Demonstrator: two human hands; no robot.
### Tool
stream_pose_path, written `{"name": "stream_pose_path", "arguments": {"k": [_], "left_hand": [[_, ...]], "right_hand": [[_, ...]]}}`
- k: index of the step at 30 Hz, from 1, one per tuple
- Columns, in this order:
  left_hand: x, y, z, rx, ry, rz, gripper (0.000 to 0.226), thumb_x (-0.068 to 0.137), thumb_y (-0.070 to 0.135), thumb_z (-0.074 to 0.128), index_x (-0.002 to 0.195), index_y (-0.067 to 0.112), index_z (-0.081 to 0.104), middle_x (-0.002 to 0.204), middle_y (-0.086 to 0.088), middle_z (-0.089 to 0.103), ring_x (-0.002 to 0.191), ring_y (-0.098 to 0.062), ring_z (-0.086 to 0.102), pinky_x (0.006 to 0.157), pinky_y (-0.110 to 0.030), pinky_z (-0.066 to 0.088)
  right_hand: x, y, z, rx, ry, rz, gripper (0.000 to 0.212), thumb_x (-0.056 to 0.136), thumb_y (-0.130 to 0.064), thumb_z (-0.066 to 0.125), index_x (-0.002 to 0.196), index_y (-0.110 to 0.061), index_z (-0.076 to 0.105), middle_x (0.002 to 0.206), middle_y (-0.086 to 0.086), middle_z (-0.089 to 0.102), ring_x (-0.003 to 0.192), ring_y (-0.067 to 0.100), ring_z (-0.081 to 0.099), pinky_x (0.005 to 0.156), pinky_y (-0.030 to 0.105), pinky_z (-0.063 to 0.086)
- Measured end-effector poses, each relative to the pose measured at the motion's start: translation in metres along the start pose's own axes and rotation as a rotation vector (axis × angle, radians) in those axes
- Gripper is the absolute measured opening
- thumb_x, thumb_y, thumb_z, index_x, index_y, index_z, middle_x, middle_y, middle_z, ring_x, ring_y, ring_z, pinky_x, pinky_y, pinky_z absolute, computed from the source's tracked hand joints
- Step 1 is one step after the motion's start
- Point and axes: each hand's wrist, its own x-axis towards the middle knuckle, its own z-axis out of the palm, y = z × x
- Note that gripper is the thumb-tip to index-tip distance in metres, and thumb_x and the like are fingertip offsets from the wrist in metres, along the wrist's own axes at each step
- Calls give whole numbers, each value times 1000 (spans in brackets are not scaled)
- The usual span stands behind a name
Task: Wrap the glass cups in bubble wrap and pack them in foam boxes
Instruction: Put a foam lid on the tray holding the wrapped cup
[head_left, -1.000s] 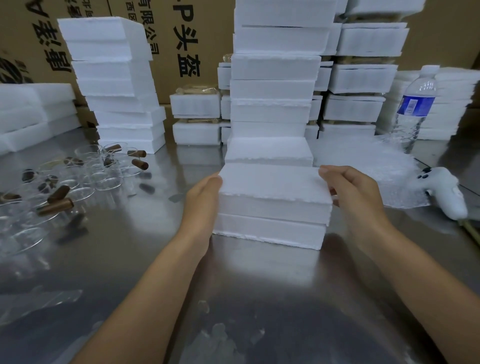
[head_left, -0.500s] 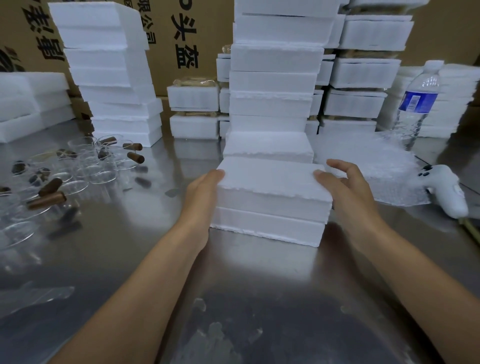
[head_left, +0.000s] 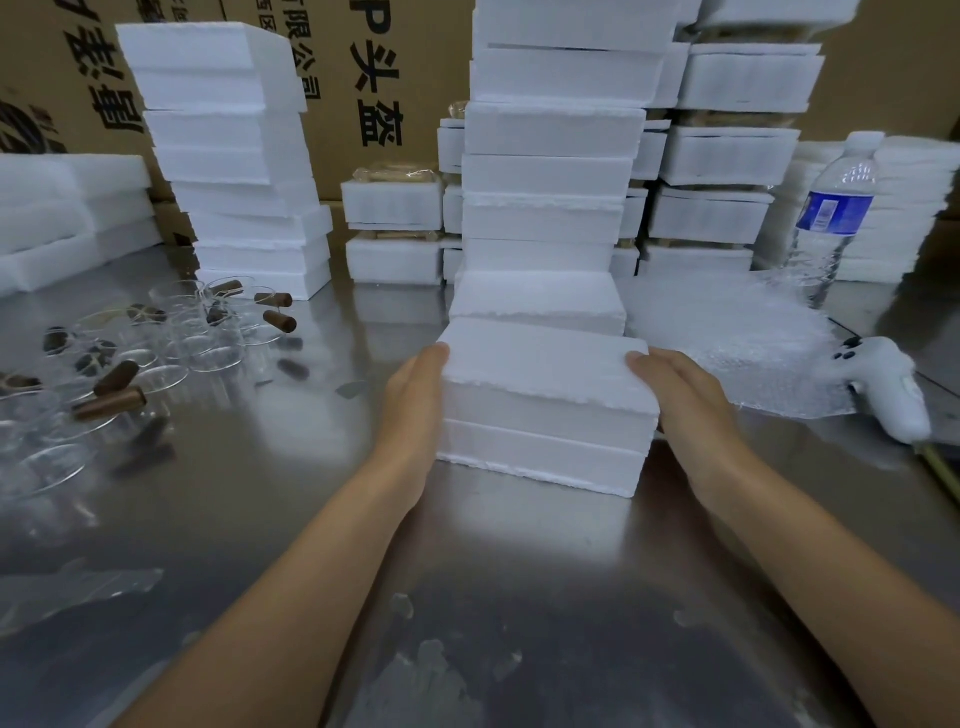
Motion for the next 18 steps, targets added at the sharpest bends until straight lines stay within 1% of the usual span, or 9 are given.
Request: {"name": "stream_pose_path", "arguments": {"k": [1,3,8,9,11,12,14,16,18], "left_hand": [[0,0,0,6,2,1,21,94,32,49,79,23,61,74,12,65,74,-7,61,63,-21,45],[-1,0,0,11,4,4,20,94,33,48,81,25,61,81,11,64,80,-9,60,66,-24,44],[0,0,1,25,13,2,22,94,33,47,81,25,62,82,11,65,81,-9,61,67,-25,45],[1,0,1,35,13,2,22,94,33,47,82,24,62,84,9,65,83,-11,61,68,-26,45],[2,-1,2,53,16,-7,21,94,35,46,85,25,61,89,6,65,87,-15,61,72,-29,45],[3,-1,2,57,21,-16,20,94,36,46,86,25,61,92,5,66,89,-16,61,74,-30,45],[4,-3,1,63,37,-33,20,92,39,48,89,25,61,95,2,66,90,-18,62,75,-32,45],[5,-2,-1,78,57,-49,21,91,42,51,87,24,61,91,2,65,87,-18,61,72,-32,45],[5,-1,-2,76,63,-65,24,90,41,53,77,22,61,79,4,64,80,-18,61,70,-32,43]], "right_hand": [[0,0,0,-4,0,-1,6,91,-32,55,89,-29,61,88,-9,63,59,-10,58,62,15,42],[0,-1,0,-14,-2,0,6,91,-33,55,89,-29,60,88,-9,63,56,-12,57,61,14,42],[-1,0,-1,-19,-2,5,8,91,-35,55,94,-29,59,90,-9,62,59,-12,58,59,12,42],[-1,0,-1,-10,0,19,12,91,-36,55,98,-27,59,92,-8,62,63,-10,59,63,15,43],[0,0,-1,-12,-6,79,24,89,-41,55,104,-23,60,96,-7,66,80,0,63,74,23,45],[0,-1,-1,-30,-23,115,26,89,-45,54,100,-23,64,94,-7,69,84,5,64,80,26,46],[0,-4,-3,-64,-55,205,31,86,-50,54,85,-23,69,82,-9,73,84,13,66,88,31,46],[0,-7,-6,-87,-71,286,36,81,-56,56,84,-22,70,82,-7,74,88,18,66,95,37,45],[-1,-9,-7,-57,-123,321,35,76,-55,61,89,-23,70,84,-7,75,88,18,68,92,36,46]]}}
